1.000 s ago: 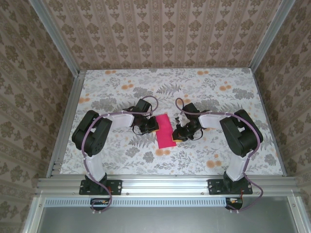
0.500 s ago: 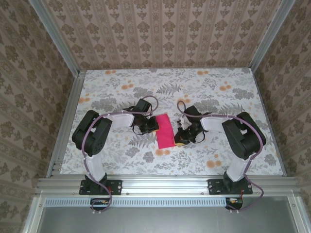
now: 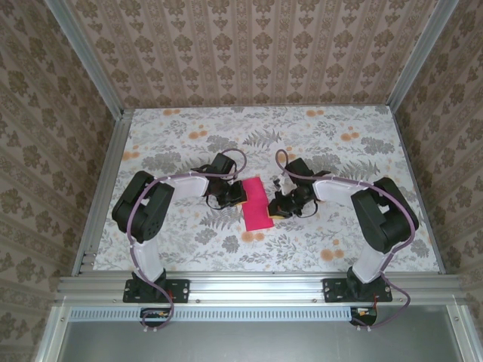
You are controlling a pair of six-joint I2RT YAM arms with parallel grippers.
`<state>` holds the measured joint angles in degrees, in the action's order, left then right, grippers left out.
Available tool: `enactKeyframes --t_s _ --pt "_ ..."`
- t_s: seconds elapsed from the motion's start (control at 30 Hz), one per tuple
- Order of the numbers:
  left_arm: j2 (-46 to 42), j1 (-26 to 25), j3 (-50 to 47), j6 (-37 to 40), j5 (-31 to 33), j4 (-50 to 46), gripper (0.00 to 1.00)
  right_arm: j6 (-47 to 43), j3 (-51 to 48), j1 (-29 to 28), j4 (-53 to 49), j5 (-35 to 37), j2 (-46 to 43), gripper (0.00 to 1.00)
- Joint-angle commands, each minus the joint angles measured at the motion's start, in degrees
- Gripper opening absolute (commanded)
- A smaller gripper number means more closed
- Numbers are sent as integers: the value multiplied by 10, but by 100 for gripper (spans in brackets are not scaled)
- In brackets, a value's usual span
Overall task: Fold a paper plane with a square sheet of paper (pick it up from the middle)
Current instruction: Fold the square sheet of paper in half at the center of the table.
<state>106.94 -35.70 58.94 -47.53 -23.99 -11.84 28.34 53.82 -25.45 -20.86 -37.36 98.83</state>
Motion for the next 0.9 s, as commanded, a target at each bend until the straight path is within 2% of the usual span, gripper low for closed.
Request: enactKeyframes --t_s 0.0,0.23,0.37,0.6,0.87 --pt "49 -9 -20 16 52 -89 10 17 57 -4 19 3 28 11" --pt "54 -14 -15 19 52 -95 10 39 161 4 60 21 132 11" --pt "54 -16 -16 19 52 -98 10 48 187 11 69 30 166 11" --pt "53 -17 -18 20 54 -102 9 75 153 39 114 47 190 11" --pt "53 -18 -16 21 55 -104 9 70 150 42 91 56 191 11"
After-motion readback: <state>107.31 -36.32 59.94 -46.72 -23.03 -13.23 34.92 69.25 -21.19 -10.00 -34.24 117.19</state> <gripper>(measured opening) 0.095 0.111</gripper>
